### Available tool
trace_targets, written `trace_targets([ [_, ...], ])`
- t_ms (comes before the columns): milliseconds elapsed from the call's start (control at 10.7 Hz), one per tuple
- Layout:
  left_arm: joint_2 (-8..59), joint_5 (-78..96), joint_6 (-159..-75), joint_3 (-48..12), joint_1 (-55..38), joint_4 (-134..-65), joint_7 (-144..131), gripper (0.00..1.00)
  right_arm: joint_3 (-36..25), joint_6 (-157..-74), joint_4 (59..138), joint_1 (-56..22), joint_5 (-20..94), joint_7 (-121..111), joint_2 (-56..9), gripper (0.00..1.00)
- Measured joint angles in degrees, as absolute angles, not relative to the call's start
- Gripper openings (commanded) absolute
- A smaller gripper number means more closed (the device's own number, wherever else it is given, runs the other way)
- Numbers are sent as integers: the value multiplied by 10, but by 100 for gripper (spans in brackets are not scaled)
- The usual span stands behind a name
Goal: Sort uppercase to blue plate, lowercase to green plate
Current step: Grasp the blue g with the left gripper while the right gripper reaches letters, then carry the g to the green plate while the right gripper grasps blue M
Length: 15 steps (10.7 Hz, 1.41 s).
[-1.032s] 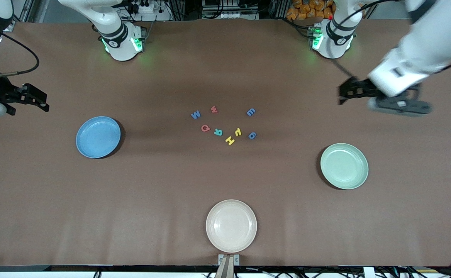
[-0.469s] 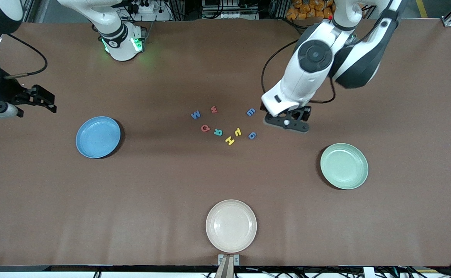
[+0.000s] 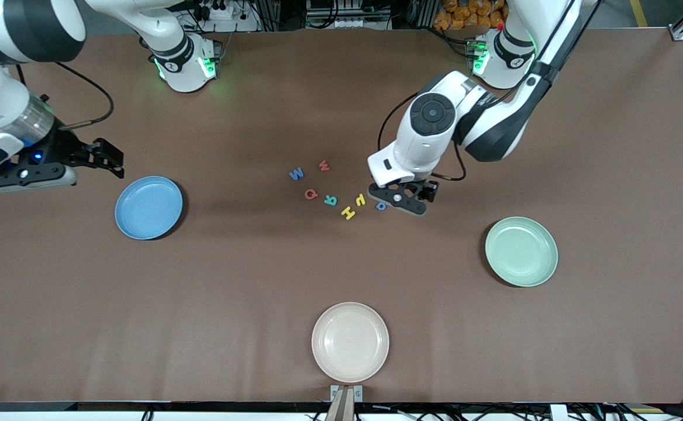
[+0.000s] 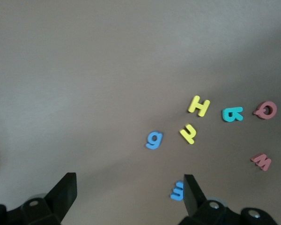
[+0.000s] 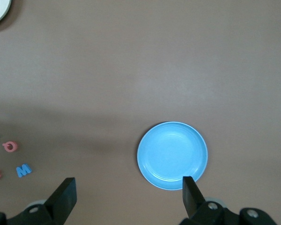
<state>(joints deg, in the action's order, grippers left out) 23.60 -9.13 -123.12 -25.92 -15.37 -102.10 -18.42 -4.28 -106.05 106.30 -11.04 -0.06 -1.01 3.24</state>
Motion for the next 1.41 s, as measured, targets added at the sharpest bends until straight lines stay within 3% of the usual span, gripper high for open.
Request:
trace_targets([
  [375,283,-146,-1283,-259,-164,-1029,-184,96,-43,-1126,1122,-157,0,55,25,100],
  [469,298,-152,-1301,-258,-164,-1029,-182,87,-43,-1139,1138,-174,0,75,19,100],
  [938,360,-219,-1325,-259,-170,-1032,-182,87,-42,-1214,1154,-286,1,227,-59,100],
  [1407,384,-252,-1373,-259,-177,-1058,-182,80,-42,-1455,1260,-358,1,301,-137,100],
])
